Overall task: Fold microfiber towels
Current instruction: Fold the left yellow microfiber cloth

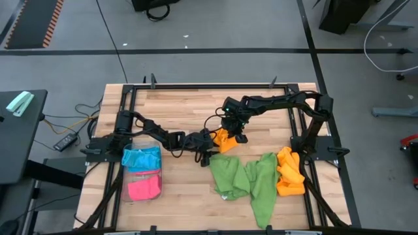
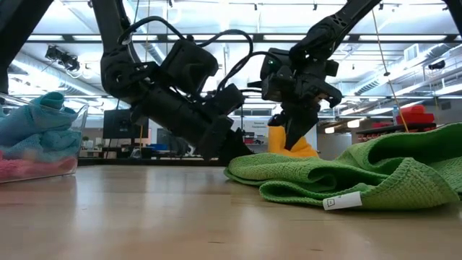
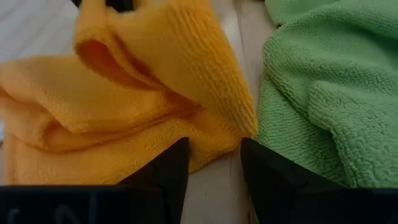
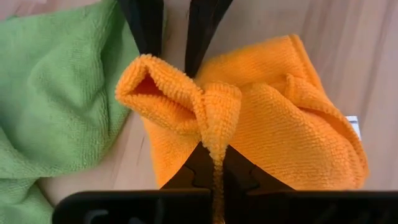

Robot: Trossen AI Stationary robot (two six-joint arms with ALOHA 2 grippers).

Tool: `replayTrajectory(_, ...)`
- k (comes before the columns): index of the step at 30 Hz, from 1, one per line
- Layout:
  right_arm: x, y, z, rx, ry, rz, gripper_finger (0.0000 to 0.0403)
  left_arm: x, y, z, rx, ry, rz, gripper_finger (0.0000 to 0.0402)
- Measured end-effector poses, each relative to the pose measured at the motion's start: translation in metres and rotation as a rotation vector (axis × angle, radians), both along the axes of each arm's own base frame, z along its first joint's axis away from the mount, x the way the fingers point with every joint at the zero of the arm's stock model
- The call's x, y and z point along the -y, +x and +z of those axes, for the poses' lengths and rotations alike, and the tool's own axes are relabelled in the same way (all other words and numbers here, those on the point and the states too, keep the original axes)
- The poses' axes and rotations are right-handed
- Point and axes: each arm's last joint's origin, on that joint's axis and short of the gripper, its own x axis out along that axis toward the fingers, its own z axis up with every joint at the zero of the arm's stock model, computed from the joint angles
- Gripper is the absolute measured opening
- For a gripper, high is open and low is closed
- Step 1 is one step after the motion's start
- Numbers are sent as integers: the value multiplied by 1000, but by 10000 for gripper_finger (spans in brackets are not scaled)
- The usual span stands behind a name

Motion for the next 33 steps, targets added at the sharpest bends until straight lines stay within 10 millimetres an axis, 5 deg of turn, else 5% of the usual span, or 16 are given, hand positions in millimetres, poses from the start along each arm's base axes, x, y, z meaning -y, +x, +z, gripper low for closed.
replayTrajectory(9, -1, -1, -1, -12, -13, 15, 10, -5, -2, 23, 43, 68, 82, 131)
replayTrajectory(17, -11, 3, -1, -7, -16, 50, 10, -16, -2, 9, 41, 44, 242, 110)
replayTrajectory(33, -11, 3, -1, -4, -11, 34, 10, -2, 26, -3, 48, 66, 195, 100)
